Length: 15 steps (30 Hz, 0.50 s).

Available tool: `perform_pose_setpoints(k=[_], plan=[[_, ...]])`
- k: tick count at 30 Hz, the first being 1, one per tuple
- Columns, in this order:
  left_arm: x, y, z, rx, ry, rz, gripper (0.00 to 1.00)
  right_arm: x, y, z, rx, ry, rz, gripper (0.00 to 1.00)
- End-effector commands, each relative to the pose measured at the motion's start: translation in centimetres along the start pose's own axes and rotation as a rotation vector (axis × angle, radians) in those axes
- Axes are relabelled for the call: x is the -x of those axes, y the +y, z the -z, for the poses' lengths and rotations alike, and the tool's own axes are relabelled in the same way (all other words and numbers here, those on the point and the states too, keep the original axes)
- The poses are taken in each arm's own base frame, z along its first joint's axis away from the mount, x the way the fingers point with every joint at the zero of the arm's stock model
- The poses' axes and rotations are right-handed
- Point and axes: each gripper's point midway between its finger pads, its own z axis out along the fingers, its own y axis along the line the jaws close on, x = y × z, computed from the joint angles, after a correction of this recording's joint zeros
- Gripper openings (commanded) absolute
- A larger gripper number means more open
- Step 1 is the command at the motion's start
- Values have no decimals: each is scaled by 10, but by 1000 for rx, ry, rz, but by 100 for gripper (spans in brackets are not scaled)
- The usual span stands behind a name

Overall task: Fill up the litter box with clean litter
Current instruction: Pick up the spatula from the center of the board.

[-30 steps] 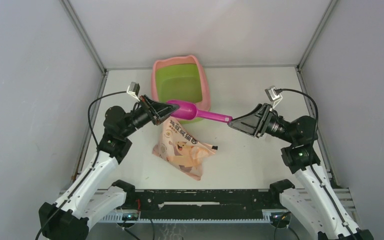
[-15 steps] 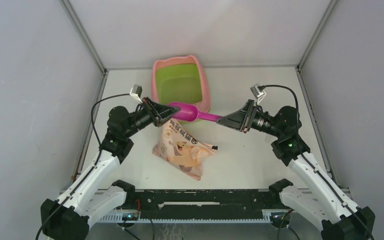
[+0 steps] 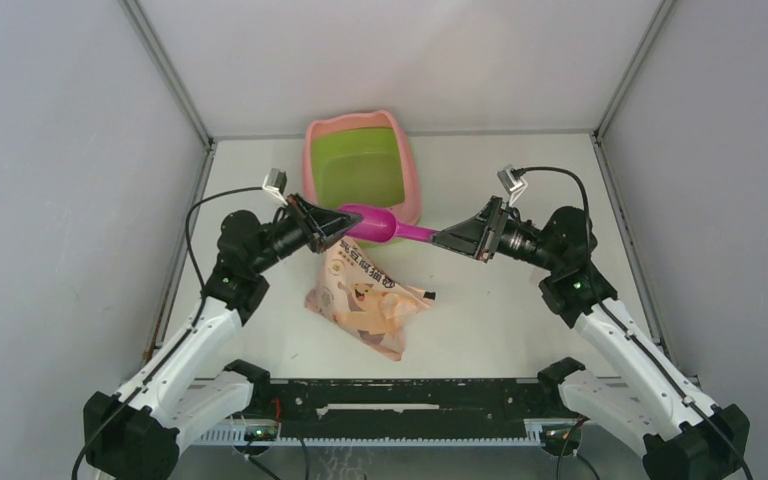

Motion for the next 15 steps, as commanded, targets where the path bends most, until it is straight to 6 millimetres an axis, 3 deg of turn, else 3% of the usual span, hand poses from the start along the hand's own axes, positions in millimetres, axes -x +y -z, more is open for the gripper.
perform_pose_setpoints(k=[1,7,8,11,15], plan=[[1,2,-2,-8,-7,-35,0,9,31,-4,75,-16,87,47],[1,2,-2,-6,-3,-51,4,9,30,-8,51,-2,88,14],[1,2,-2,-6,-4,-57,10,9,29,-8,37,2,89,12],[2,6,-2,28,0,-82,42,10,29,-2,-8,18,105,5],[16,12,3,79,-35,-134,71,9,19,16,-103,32,91,0]])
